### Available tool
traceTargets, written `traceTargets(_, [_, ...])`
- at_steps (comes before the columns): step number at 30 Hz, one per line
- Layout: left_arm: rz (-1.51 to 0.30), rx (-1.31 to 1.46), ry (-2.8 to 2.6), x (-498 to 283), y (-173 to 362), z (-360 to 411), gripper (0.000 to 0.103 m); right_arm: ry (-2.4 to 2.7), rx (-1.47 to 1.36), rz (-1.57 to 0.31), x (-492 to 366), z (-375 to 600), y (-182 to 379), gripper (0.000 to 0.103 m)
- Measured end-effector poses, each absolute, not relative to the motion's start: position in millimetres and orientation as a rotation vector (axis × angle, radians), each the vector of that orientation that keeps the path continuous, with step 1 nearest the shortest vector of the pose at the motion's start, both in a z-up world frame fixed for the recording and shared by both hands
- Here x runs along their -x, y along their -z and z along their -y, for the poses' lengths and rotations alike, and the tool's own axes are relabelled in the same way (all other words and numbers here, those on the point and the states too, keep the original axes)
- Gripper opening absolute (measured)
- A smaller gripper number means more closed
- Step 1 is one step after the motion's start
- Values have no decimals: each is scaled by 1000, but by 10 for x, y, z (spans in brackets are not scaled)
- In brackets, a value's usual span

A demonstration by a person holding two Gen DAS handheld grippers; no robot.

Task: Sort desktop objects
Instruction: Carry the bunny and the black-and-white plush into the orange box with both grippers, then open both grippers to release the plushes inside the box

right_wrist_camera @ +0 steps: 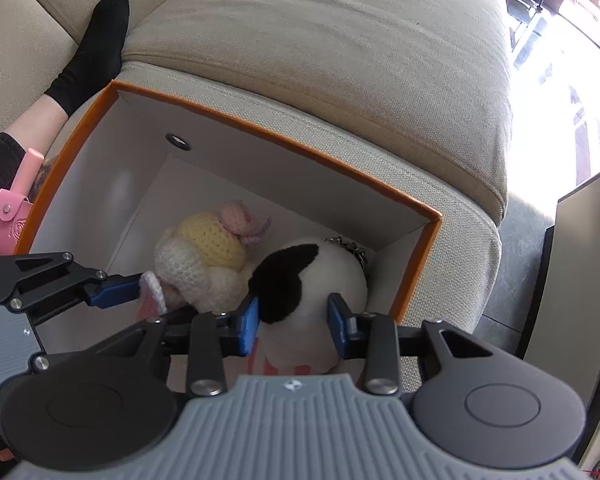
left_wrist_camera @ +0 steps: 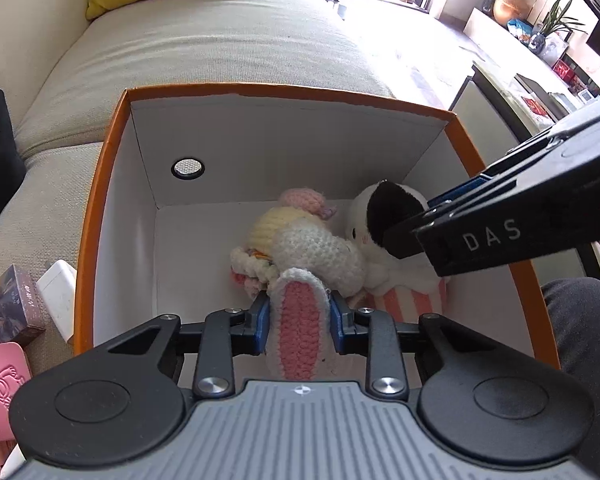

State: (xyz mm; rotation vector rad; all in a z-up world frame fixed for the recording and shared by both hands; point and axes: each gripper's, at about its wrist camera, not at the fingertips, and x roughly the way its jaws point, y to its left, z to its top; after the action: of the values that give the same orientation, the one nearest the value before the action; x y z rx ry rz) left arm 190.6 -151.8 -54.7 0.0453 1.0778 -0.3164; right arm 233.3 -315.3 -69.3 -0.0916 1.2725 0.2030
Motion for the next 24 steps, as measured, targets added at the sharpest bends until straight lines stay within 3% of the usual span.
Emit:
traceTargets(6, [-1035,-15,286,-1991,514,1556,33,-204,97,-1249,-2323,3142,556,28])
traceTargets(11, [-1034,-17,284,-2047,575,1540,34,-210,139,-1282,-2329,3093,548,30])
traceTargets(15, [-1050,-14,292,-2070,613,1548,34,-221,192,-1247,-2330,3107,633,45])
traceTargets(17, [-1057,3,290,-2100,647,1504,40,-230,230,-1214,-2312,3108,673,50])
traceTargets(20, [-1058,9,289,-2093,647,1498,38,-262,281,-1234,-2306,3083,713,40])
traceTargets(24, [-1064,42,289,-2142,653,1510,36,-320,386,-1230,-2224,3044,686,36])
